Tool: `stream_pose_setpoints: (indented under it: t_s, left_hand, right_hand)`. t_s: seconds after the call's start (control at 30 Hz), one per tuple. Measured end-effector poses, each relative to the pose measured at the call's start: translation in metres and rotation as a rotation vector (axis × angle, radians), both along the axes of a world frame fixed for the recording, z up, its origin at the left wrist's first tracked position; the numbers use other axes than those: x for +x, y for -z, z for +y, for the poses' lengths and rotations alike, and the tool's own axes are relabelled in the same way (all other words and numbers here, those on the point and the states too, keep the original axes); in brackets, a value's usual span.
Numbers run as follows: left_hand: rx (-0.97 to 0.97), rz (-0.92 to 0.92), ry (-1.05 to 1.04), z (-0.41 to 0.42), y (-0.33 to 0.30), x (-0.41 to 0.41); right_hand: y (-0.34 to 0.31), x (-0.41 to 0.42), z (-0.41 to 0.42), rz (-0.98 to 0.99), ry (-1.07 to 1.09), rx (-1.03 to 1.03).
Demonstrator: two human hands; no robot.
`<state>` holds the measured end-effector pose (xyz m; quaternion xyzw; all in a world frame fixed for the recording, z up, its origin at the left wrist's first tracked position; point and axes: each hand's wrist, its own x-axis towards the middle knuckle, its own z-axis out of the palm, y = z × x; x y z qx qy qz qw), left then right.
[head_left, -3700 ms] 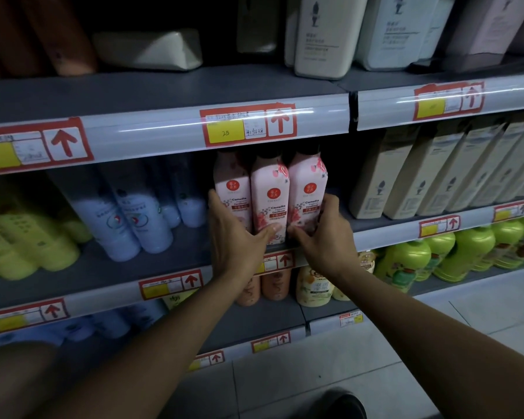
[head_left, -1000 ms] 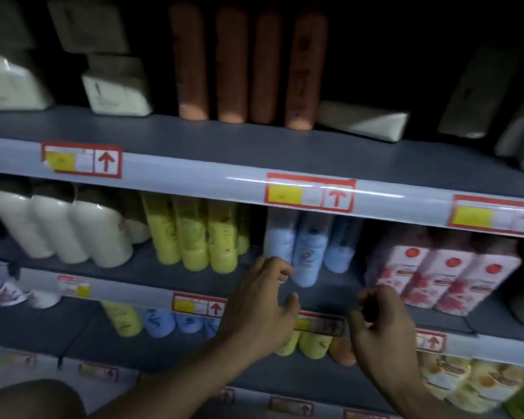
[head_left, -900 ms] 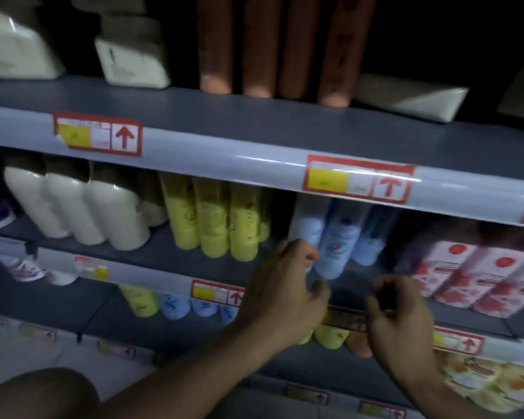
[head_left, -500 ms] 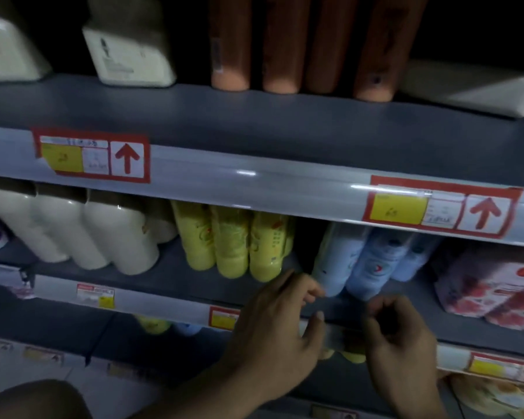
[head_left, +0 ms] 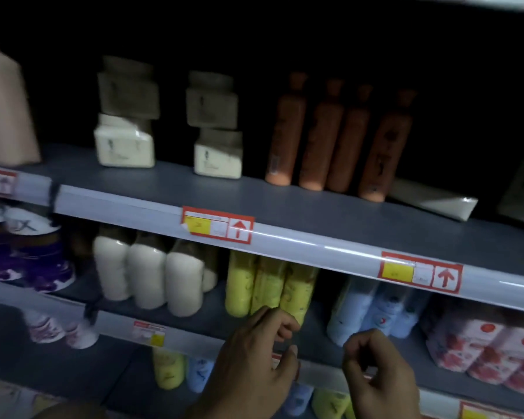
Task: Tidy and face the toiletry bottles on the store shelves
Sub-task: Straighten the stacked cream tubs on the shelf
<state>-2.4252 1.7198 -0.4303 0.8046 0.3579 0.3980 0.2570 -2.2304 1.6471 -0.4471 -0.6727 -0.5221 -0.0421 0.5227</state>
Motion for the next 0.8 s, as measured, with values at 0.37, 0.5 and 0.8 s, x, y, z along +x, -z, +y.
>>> stream_pose_setpoints:
  t_s: [0.37, 0.5, 0.8]
  left_hand:
    - [0.035, -0.102, -0.08, -0.006, -0.066, -0.079]
    - [0.071, -0.132, -0.141, 0.006, -0.086, -0.103]
    - [0.211, -0.138, -0.269, 0.065, -0.138, -0.153]
  right_hand:
    - [-0.085, -0.074, -0.013, -0.269, -0.388, 0.125]
    - [-0.115, -0.096, 0.005, -0.242, -0.443, 0.121]
    - [-0.185, -0.126, 0.078, -0.175, -0.42, 0.056]
